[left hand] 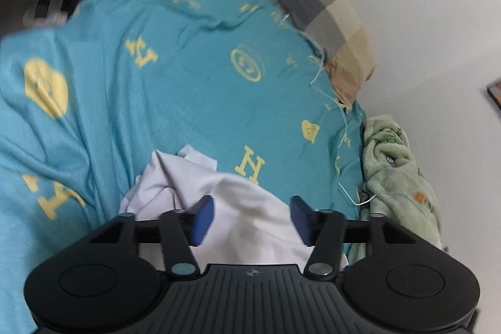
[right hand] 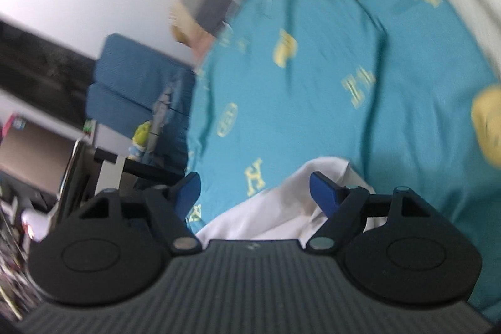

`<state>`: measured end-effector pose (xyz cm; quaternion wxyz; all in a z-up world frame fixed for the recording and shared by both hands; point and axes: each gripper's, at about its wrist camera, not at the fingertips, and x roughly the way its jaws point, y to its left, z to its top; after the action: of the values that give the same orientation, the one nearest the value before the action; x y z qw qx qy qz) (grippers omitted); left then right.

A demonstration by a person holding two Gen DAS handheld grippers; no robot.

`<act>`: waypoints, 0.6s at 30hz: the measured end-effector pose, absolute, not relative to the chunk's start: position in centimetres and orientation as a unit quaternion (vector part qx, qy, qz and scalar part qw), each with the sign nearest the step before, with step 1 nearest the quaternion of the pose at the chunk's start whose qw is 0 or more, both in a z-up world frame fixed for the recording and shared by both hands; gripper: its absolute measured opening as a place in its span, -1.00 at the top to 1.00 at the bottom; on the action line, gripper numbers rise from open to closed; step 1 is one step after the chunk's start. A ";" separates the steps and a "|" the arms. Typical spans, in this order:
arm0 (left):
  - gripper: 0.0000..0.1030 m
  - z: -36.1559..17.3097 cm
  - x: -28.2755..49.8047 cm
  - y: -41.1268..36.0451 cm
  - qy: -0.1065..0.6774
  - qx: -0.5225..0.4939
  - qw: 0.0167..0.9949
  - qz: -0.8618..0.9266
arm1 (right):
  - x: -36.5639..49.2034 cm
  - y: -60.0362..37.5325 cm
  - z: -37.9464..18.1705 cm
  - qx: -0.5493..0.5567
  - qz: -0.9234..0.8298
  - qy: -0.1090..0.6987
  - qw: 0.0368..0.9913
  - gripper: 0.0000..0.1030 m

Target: Fold clothes

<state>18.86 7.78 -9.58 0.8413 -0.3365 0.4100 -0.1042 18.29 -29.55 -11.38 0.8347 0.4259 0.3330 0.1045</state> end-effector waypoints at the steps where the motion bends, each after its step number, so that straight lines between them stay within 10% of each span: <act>1: -0.33 -8.9 18.5 7.4 0.402 -0.315 0.853 -0.107 | 17.9 -29.2 -10.7 0.403 0.108 0.324 0.849 -0.54; 6: -0.34 -7.1 17.6 4.6 0.378 -0.202 0.894 -0.132 | 17.4 -26.3 -9.5 0.268 0.130 0.319 0.900 -0.27; 10: -0.30 -8.5 18.0 2.7 0.395 -0.148 0.897 -0.133 | 18.8 -23.9 -11.7 0.207 0.124 0.372 0.896 0.67; 18: -0.18 -11.4 20.3 4.5 0.403 -0.130 0.905 -0.047 | 19.7 -24.4 -15.0 0.136 0.035 0.385 0.912 0.77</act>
<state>20.29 4.52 -11.37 0.9047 -0.1303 0.4028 -0.0472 19.67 -24.43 -14.98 0.9120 0.1362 0.3852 0.0349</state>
